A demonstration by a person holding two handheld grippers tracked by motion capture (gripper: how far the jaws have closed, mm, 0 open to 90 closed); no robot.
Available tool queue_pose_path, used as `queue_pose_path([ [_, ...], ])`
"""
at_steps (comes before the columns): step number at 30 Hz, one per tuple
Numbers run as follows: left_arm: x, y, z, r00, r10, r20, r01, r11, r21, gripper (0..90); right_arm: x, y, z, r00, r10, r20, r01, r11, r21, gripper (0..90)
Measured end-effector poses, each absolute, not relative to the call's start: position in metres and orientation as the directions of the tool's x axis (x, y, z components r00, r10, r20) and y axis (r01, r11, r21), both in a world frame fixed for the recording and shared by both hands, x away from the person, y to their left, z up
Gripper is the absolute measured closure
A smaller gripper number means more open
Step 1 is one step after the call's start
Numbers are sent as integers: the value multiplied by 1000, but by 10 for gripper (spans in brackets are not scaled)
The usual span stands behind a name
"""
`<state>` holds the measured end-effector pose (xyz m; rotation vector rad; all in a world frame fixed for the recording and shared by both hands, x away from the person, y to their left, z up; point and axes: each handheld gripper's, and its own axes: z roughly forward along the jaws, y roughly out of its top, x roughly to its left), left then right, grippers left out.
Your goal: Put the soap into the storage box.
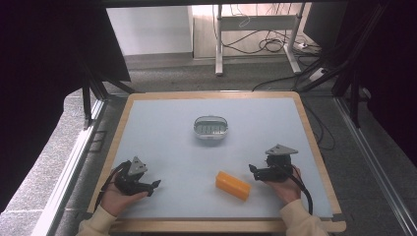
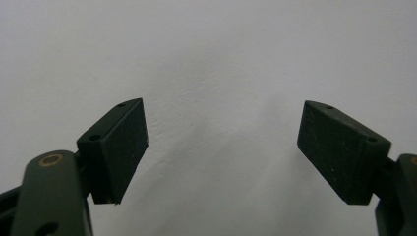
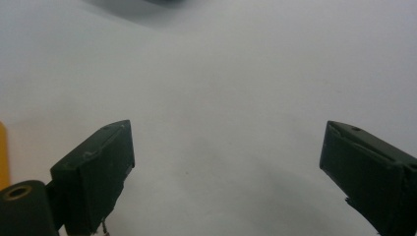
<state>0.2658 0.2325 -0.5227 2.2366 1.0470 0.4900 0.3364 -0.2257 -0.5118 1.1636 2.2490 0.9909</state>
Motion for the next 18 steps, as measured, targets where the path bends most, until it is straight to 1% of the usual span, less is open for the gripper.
queue_pose_path([
  [1, 266, 233, -523, 617, 785, 55, 560, -488, 670, 193, 335, -226, -511, -559, 827, -60, 521, 407, 750, 62],
  [5, 267, 233, -523, 616, 785, 63, 560, -493, 666, 193, 330, -228, -509, -564, 821, -86, 506, 426, 750, 71],
  [7, 268, 233, -524, 617, 784, 70, 556, -497, 666, 193, 327, -231, -508, -576, 814, -72, 506, 425, 750, 115],
  [8, 267, 233, -524, 618, 783, 73, 555, -500, 665, 193, 326, -233, -508, -588, 806, -66, 505, 429, 749, 117],
  [12, 264, 233, -524, 624, 778, 72, 548, -501, 670, 193, 320, -236, -501, -581, 812, -58, 493, 408, 768, 143],
  [15, 262, 231, -522, 630, 772, 76, 537, -505, 676, 192, 317, -238, -498, -572, 819, -52, 486, 389, 782, 192],
  [18, 262, 231, -520, 631, 772, 79, 533, -506, 678, 191, 318, -239, -499, -577, 816, -44, 489, 388, 781, 188],
])
